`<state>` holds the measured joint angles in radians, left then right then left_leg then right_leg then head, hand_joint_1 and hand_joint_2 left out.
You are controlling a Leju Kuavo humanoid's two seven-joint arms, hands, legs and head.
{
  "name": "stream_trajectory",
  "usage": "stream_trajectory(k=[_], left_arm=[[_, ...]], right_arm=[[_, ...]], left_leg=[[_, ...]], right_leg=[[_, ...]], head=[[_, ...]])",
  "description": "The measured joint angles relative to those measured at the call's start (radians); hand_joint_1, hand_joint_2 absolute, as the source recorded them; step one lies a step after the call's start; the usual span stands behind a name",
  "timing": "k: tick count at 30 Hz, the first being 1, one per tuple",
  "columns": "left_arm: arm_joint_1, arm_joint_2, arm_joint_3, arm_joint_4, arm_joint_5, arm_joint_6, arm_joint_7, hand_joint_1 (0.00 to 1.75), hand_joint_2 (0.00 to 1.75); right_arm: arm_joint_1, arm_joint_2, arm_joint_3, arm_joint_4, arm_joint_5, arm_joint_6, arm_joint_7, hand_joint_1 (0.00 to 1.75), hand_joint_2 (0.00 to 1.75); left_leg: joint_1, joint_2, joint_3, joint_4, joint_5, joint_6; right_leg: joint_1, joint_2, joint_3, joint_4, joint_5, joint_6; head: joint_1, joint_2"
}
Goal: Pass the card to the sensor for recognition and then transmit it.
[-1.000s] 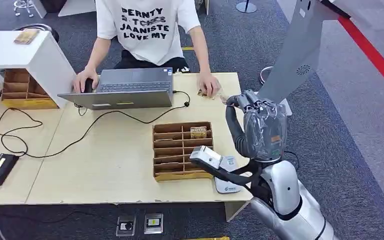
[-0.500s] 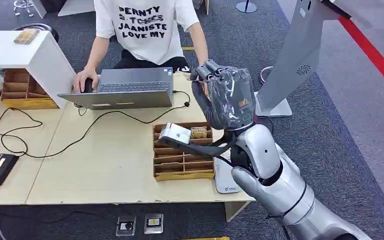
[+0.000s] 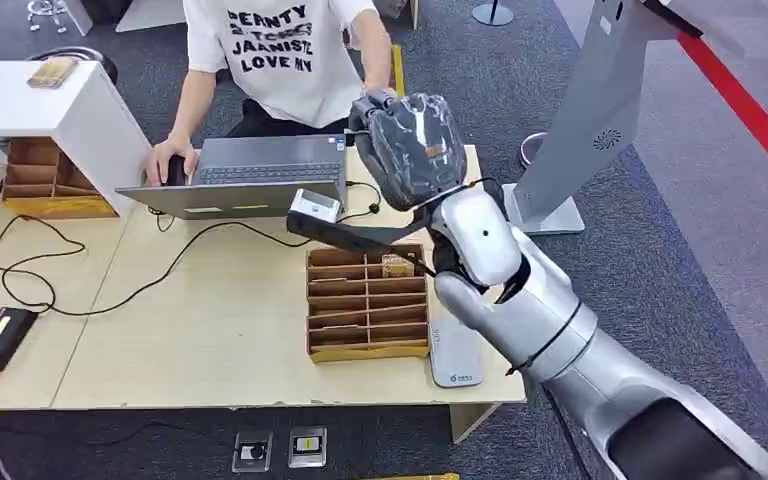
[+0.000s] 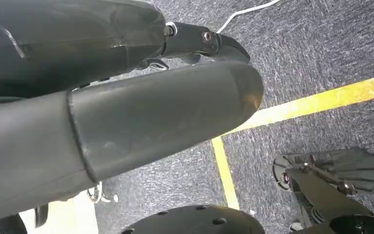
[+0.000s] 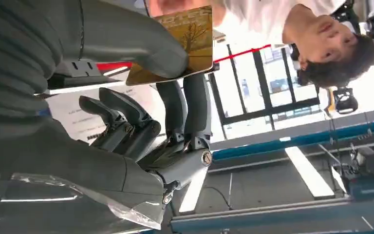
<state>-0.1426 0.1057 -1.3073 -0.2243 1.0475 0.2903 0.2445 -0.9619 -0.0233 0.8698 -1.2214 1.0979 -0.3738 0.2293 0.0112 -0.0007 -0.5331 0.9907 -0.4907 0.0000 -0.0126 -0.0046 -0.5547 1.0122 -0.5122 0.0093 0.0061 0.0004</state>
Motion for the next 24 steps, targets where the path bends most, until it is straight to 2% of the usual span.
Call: stream_trajectory(k=[7, 18, 19, 20, 24], left_arm=[[-0.003, 0.003, -0.016, 0.000, -0.005, -0.005, -0.001, 0.00, 0.00], [-0.006, 0.010, -0.026, 0.000, -0.007, -0.009, -0.001, 0.00, 0.00], [-0.006, 0.010, -0.028, 0.000, -0.007, -0.009, -0.001, 0.00, 0.00], [-0.006, 0.010, -0.031, 0.000, -0.007, -0.009, -0.001, 0.00, 0.00], [-0.008, 0.010, -0.041, 0.000, -0.009, -0.011, -0.001, 0.00, 0.00]], right_arm=[[-0.061, 0.018, 0.022, 0.154, 0.007, 0.009, -0.003, 1.75, 1.75], [-0.116, 0.033, 0.063, 0.312, 0.061, 0.027, 0.014, 1.75, 1.75], [-0.116, 0.033, 0.066, 0.317, 0.063, 0.027, 0.017, 0.98, 1.75], [-0.117, 0.033, 0.069, 0.321, 0.065, 0.027, 0.017, 0.00, 1.75], [-0.125, 0.033, 0.078, 0.346, 0.082, 0.029, 0.028, 0.00, 1.75]], left_leg=[[0.000, 0.000, 0.000, 0.000, 0.000, 0.000], [0.000, 0.000, 0.000, 0.000, 0.000, 0.000], [0.000, 0.000, 0.000, 0.000, 0.000, 0.000], [0.000, 0.000, 0.000, 0.000, 0.000, 0.000], [0.000, 0.000, 0.000, 0.000, 0.000, 0.000]], right_leg=[[0.000, 0.000, 0.000, 0.000, 0.000, 0.000], [0.000, 0.000, 0.000, 0.000, 0.000, 0.000], [0.000, 0.000, 0.000, 0.000, 0.000, 0.000], [0.000, 0.000, 0.000, 0.000, 0.000, 0.000], [0.000, 0.000, -0.001, 0.000, 0.000, 0.000]], head=[[0.000, 0.000], [0.000, 0.000], [0.000, 0.000], [0.000, 0.000], [0.000, 0.000]])
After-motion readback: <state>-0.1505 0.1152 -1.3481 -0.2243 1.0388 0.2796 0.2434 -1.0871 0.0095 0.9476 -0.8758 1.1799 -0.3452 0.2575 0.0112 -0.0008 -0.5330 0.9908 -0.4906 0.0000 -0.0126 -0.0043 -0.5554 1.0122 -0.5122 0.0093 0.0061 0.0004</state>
